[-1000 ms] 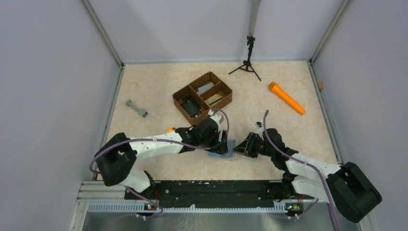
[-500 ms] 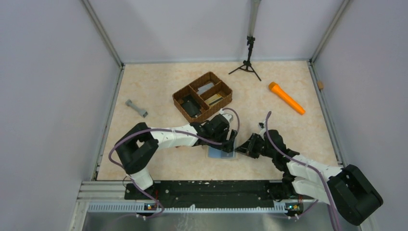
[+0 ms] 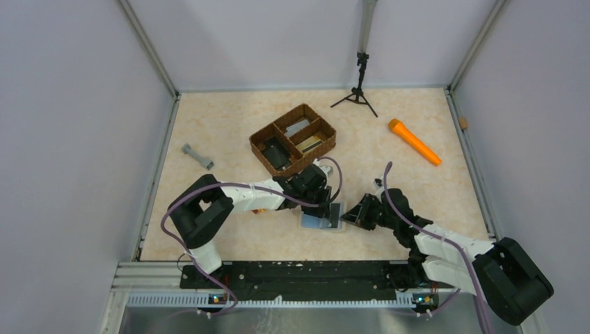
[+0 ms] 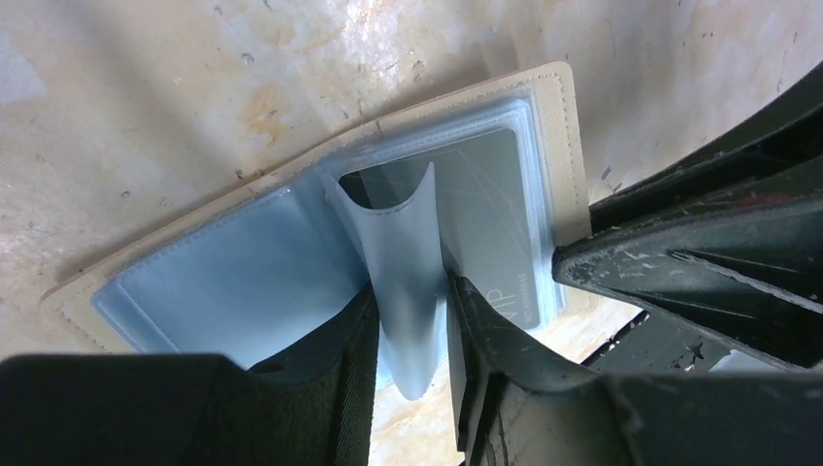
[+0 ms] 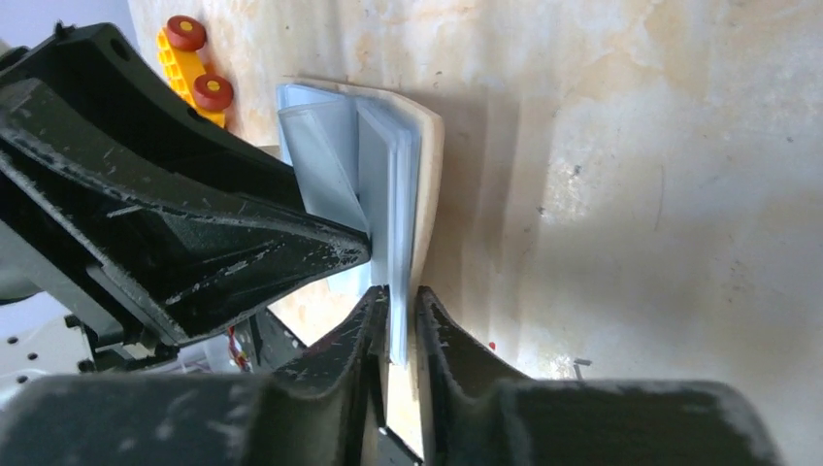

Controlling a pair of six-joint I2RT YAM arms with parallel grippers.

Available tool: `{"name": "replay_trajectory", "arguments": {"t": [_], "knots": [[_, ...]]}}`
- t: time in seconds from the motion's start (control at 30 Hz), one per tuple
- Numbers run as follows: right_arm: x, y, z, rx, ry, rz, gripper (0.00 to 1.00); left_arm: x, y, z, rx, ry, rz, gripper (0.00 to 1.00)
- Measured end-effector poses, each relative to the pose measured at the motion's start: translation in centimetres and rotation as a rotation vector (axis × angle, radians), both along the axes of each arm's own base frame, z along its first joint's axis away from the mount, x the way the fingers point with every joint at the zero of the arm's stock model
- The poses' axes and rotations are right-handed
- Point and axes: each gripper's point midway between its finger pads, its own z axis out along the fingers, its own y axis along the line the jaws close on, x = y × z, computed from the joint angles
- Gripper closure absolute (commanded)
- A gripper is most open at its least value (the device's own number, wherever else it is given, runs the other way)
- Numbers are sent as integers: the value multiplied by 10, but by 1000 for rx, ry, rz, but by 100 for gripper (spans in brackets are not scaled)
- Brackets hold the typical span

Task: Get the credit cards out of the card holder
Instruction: Pick up the card holder from the center of the board.

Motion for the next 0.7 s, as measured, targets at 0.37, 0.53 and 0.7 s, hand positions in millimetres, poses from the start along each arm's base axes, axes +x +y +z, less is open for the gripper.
{"name": "replay_trajectory", "arguments": {"t": [0.37,0.53,0.7], "knots": [[1,13,4,56,-14,57,60,-4,8,0,-175,61,29,67],[-5,21,-7,80,45,106,85,-4,12,1,-266,112,44,66],[-6,28,-5,119,55,133,99,-4,18,3,-285,131,56,60]]}}
